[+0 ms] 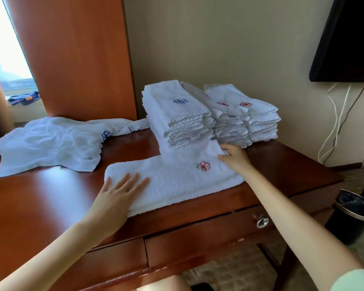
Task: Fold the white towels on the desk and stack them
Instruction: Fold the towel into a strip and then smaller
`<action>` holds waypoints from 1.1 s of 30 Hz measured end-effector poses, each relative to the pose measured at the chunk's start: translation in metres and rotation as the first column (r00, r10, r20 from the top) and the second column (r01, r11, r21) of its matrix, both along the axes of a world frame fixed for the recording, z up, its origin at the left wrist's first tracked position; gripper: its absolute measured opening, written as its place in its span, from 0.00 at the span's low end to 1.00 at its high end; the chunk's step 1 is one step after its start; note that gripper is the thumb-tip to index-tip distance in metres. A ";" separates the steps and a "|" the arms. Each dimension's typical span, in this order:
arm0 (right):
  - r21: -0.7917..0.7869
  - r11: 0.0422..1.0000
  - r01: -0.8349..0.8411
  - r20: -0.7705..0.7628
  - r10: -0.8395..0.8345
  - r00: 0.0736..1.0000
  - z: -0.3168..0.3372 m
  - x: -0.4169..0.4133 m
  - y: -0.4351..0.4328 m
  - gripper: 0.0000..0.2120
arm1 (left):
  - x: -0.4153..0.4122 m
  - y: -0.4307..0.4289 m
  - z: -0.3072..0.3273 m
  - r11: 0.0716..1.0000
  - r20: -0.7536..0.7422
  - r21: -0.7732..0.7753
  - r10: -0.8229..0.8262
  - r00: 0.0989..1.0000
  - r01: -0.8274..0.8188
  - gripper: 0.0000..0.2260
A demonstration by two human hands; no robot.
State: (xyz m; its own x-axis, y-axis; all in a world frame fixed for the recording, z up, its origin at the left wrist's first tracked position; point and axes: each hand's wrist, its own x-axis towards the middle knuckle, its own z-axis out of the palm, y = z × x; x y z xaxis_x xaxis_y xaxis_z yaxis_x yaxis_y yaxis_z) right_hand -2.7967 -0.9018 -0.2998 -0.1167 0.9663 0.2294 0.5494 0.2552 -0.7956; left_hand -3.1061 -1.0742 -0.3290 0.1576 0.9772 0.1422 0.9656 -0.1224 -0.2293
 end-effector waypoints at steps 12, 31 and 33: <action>0.103 0.966 0.237 0.099 -0.247 0.964 -0.014 0.005 -0.008 0.16 | -0.006 0.003 0.002 0.991 0.020 -0.125 -0.054 0.998 0.056 0.45; -0.429 0.889 0.161 0.302 -0.027 0.953 0.000 0.019 0.010 0.30 | -0.029 0.014 0.026 0.889 0.920 -0.330 0.378 0.102 -0.318 0.22; -0.374 0.917 0.136 0.355 0.006 0.935 0.005 0.023 0.008 0.23 | -0.021 0.014 0.036 0.929 0.968 -0.170 0.220 0.121 -0.329 0.22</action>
State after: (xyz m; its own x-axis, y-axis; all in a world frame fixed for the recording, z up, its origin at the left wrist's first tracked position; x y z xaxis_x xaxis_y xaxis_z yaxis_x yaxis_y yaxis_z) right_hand -2.7740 -0.8939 -0.2943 -0.0525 0.9771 -0.2062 0.8089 -0.0795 -0.5826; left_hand -3.1267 -1.0607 -0.2930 -0.4358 0.8999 0.0130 0.3718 0.1669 0.9132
